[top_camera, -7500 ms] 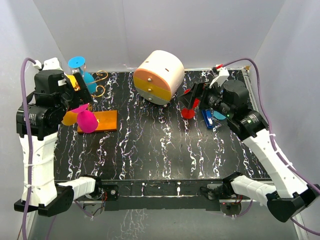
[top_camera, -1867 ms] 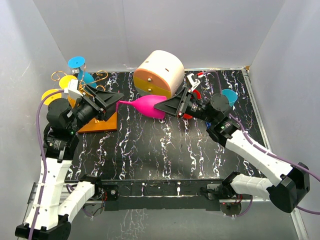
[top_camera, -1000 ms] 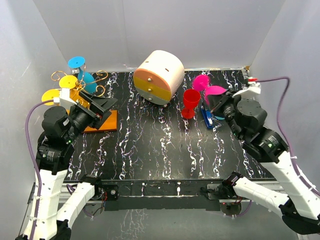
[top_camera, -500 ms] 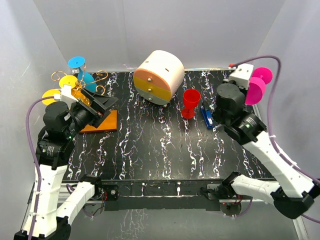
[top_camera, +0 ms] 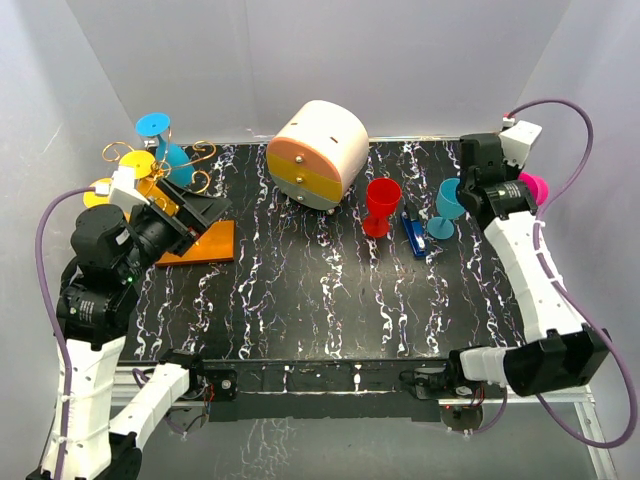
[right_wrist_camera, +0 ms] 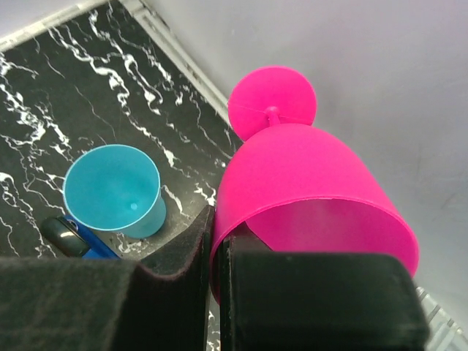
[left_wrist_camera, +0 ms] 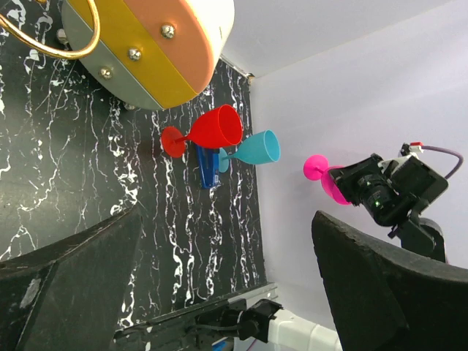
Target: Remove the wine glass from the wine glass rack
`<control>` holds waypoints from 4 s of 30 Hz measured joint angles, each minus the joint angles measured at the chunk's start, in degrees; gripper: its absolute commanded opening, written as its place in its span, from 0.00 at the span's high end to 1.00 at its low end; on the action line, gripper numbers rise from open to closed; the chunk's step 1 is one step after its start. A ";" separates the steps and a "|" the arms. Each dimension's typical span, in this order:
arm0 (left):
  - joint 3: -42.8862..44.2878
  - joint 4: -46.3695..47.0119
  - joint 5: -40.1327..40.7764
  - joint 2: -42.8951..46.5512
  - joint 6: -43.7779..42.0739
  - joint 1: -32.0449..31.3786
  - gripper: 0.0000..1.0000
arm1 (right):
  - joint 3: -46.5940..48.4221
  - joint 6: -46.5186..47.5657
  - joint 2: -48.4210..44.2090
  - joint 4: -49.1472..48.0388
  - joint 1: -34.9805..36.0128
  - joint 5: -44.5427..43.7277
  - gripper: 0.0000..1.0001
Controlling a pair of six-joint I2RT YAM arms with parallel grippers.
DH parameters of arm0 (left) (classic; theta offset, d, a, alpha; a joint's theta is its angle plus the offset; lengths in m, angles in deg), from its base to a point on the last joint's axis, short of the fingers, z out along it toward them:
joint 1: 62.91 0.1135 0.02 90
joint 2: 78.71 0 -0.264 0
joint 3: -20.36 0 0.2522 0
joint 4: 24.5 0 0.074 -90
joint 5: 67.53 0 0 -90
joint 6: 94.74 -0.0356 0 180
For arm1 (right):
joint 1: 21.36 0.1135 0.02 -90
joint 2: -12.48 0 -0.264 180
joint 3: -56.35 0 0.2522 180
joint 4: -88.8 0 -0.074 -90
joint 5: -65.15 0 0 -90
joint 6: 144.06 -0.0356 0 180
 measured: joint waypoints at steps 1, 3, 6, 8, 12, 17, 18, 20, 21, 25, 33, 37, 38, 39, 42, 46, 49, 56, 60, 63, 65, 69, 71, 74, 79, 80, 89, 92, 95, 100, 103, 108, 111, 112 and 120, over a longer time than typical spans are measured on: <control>0.28 -0.39 -0.15 -0.22 -0.61 0.00 0.01 | 0.00 -1.36 0.90 0.98 -1.64 2.01 1.00; 0.96 -1.09 -0.44 -0.59 -1.88 0.00 0.01 | 0.00 -3.32 2.60 2.34 -4.68 5.79 1.00; 2.58 -2.21 -1.01 -1.25 -4.44 -0.33 0.01 | 0.04 -5.86 5.25 3.96 -9.66 12.07 1.00; 2.97 -2.34 -0.96 -1.22 -6.08 -1.68 0.01 | 0.42 -6.97 7.02 4.76 -12.55 14.95 1.00; 3.04 -3.50 -0.50 -0.79 -9.55 -5.95 0.01 | 2.19 -7.85 11.15 5.62 -17.31 20.24 1.00; 4.28 -5.35 1.16 -0.37 -13.75 -10.73 0.01 | 4.31 -7.28 15.45 6.45 -21.20 26.71 1.00; 4.59 -5.64 1.53 -0.17 -14.45 -11.41 0.01 | 4.83 -7.10 16.26 6.75 -21.51 27.56 1.00; 5.25 -6.29 2.49 0.44 -16.00 -12.87 0.01 | 6.93 -6.71 18.56 7.54 -22.10 29.33 1.00; 5.53 -6.58 3.02 0.83 -16.74 -13.49 0.01 | 8.00 -6.51 19.63 7.93 -22.18 29.92 1.00; 6.32 -7.45 5.16 2.14 -19.02 -15.08 0.01 | 13.81 -5.51 25.27 9.97 -22.18 32.50 1.00; 6.58 -8.55 7.91 2.16 -21.46 -16.02 0.01 | 21.90 -3.96 34.40 14.05 -22.14 36.76 1.00; 6.75 -8.59 8.72 1.60 -21.97 -16.02 0.01 | 22.84 -3.28 36.89 15.28 -22.29 37.59 1.00; 6.75 -8.63 8.81 1.44 -22.05 -16.02 0.01 | 22.84 -2.99 37.29 15.50 -22.45 38.01 0.98; 6.75 -8.63 8.92 1.33 -22.10 -16.02 0.01 | 22.84 -2.75 37.59 15.72 -22.67 38.45 0.97; 6.75 -8.68 9.05 0.94 -22.18 -16.02 0.01 | 22.84 -2.12 38.05 15.82 -23.47 39.60 0.95; 6.75 -8.66 9.14 0.24 -22.34 -16.02 0.01 | 22.88 -1.22 38.25 15.82 -24.13 40.57 0.93; 6.75 -8.66 9.20 -0.15 -22.38 -16.02 0.01 | 23.63 -1.09 38.93 15.98 -24.22 41.09 0.92; 6.75 -8.66 10.03 -0.52 -22.56 -16.02 0.01 | 25.51 -1.01 40.39 16.15 -24.17 42.73 0.81; 6.78 -8.66 10.51 -0.52 -22.73 -16.02 0.01 | 26.67 -0.94 41.20 16.68 -24.17 42.88 0.69; 6.91 -8.72 10.69 -0.66 -22.75 -16.02 0.01 | 27.74 -0.81 41.24 17.25 -24.17 42.66 0.65; 7.45 -8.96 10.69 -0.92 -22.71 -16.02 0.01 | 28.72 -0.74 41.24 17.27 -24.17 42.45 0.64; 8.35 -8.90 10.64 -1.27 -21.77 -16.02 0.01 | 29.66 -0.70 40.61 17.27 -24.17 41.81 0.63; 8.57 -8.90 10.45 -1.31 -20.72 -16.02 0.01 | 29.64 -0.70 39.69 17.40 -24.17 41.75 0.62; 9.05 -9.07 10.19 -1.68 -19.43 -16.02 0.01 | 29.64 -0.72 37.18 17.51 -24.17 41.81 0.59; 14.43 -12.74 11.96 -5.33 -19.37 -16.02 0.01 | 29.59 -0.81 29.70 17.42 -24.17 43.41 0.52; 16.41 -14.21 13.03 -6.45 -19.76 -16.02 0.01 | 29.51 -0.76 27.65 17.33 -24.17 44.26 0.51; 33.51 -24.11 30.12 -14.67 -26.51 -16.02 0.01 | 22.23 -0.94 10.21 12.02 -14.38 56.70 0.36; 34.64 -25.03 35.80 -15.72 -28.76 -16.02 0.01 | 20.50 -0.07 8.46 9.77 -4.85 59.41 0.30; 34.93 -26.10 40.52 -17.40 -30.77 -16.02 0.01 | 14.49 0.87 5.46 6.21 3.43 63.98 0.24; 34.82 -25.66 48.46 -22.38 -34.58 -16.02 0.01 | 1.40 1.22 -1.88 1.88 10.56 69.46 0.18; 34.27 -24.72 52.57 -25.27 -36.35 -16.02 0.01 | -3.19 1.20 -5.07 0.85 14.27 70.44 0.11; 29.75 -19.80 59.28 -25.79 -39.67 -16.02 0.01 | -4.42 2.03 -8.15 -0.44 21.84 67.95 0.02; 27.19 -17.25 62.53 -25.00 -42.42 -15.89 0.01 | -4.44 3.37 -10.27 -1.05 26.64 64.39 0.02; 27.10 -16.46 63.25 -25.11 -43.21 -15.74 0.01 | -4.50 3.72 -11.04 -1.07 27.96 63.10 0.02; 30.47 -10.05 59.10 -29.79 -48.24 -2.56 0.01 | -8.41 6.27 -16.57 -2.23 33.90 54.71 0.02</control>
